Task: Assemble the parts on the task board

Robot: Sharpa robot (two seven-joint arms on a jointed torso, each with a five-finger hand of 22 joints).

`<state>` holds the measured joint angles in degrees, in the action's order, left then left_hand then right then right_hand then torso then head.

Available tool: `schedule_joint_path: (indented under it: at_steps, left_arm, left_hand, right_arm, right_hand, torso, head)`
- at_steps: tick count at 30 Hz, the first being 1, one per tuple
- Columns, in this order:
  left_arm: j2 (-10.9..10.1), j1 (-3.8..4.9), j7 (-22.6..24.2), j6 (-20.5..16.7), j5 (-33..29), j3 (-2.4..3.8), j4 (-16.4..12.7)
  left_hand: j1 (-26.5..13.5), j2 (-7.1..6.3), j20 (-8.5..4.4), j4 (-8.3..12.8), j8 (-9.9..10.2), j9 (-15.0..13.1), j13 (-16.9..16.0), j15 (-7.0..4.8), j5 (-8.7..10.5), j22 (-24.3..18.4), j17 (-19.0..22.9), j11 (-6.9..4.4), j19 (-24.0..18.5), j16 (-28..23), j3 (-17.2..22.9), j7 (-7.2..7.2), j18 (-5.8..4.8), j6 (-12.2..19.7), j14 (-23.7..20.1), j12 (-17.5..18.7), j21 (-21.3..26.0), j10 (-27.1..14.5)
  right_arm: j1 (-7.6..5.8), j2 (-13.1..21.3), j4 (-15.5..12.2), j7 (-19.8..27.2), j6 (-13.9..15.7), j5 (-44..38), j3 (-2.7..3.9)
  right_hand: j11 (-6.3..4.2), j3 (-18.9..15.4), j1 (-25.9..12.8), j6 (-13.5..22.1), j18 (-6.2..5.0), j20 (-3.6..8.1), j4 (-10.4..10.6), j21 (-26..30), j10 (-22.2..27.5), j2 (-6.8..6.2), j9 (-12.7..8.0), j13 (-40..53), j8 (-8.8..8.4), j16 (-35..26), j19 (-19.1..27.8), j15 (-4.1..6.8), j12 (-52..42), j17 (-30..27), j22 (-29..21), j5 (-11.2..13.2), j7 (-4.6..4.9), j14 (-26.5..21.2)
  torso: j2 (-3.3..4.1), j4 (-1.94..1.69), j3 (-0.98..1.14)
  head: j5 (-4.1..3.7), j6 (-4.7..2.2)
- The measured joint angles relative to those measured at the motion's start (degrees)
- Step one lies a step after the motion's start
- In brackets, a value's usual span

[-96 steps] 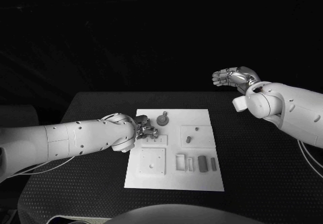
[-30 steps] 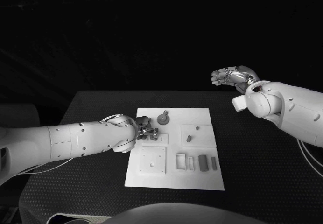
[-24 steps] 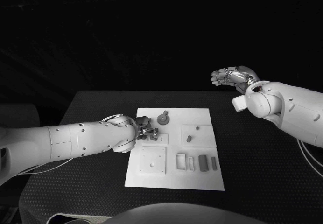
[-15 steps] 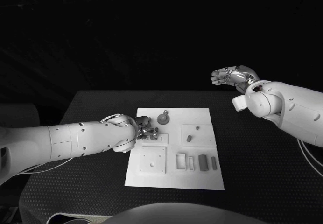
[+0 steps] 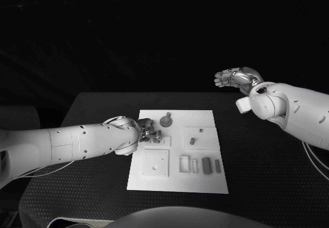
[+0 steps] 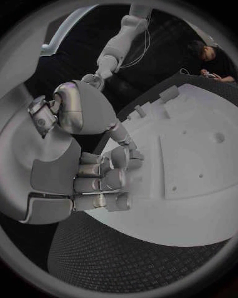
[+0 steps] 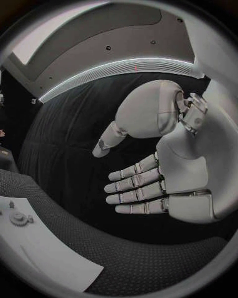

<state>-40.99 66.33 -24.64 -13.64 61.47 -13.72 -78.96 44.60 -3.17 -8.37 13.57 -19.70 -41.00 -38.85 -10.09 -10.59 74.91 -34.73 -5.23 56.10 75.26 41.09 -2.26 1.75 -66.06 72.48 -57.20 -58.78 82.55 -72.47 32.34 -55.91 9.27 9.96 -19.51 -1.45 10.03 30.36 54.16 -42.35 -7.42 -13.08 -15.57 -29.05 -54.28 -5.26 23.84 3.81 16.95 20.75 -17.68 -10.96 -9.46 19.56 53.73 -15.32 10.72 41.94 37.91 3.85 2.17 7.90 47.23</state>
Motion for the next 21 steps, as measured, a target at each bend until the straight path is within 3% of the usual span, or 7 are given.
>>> schedule_joint_path:
  at_steps: [17,20,21]
  left_arm:
    - [0.03,-0.02,0.14,0.50,0.01,-0.01,-0.01]
    - [0.03,-0.03,0.18,0.56,0.00,-0.01,-0.01]
    - [0.03,-0.03,0.20,0.57,-0.01,-0.01,-0.01]
  left_hand:
    - [-1.10,-1.59,0.00,-2.18,-0.12,0.01,0.27,-0.46,0.22,-0.01,0.49,-0.31,0.00,0.44,-1.05,0.81,0.00,-0.82,-0.33,-0.22,0.00,0.29]
    - [-1.25,-1.39,-0.06,-2.79,-0.12,0.01,0.36,-0.46,0.22,0.02,0.64,-0.32,-0.06,0.44,-0.95,0.85,0.00,-0.87,-0.33,-0.22,0.00,0.30]
    - [-1.43,-0.59,-0.07,-2.83,-0.12,0.03,0.43,-0.46,0.22,0.03,0.72,-0.32,-0.38,0.51,-0.92,0.86,-0.01,-0.87,-0.33,-0.22,0.00,0.30]
  right_arm:
    - [0.00,-0.01,0.01,-0.05,-0.25,0.01,0.00]
    - [0.00,-0.01,0.00,-0.06,-0.29,0.01,0.00]
    - [0.00,-0.01,0.00,-0.06,-0.30,0.01,0.00]
  right_hand:
    - [0.20,0.00,-0.01,0.16,-0.01,0.20,0.00,0.23,-0.20,-0.02,-0.06,0.00,0.00,-0.22,0.21,-0.19,0.47,-0.12,0.22,0.00,0.16,-0.20]
    - [0.32,-0.16,-0.24,0.16,-0.01,0.20,0.16,0.23,-0.31,-0.24,-0.12,0.00,0.00,-0.22,0.21,-0.38,0.47,-0.19,0.34,0.00,0.16,-0.39]
    - [0.41,-0.16,-0.24,0.16,-0.01,0.08,0.16,0.23,-0.40,-0.24,-0.12,0.00,0.00,-0.22,0.33,-0.38,0.68,-0.18,0.36,0.00,0.16,-0.39]
  torso:
    - [0.00,-0.02,0.01]
    - [0.00,-0.02,0.01]
    - [0.00,-0.02,0.01]
  head:
    - [-0.12,0.03]
    - [-0.16,-0.01]
    - [-0.16,-0.02]
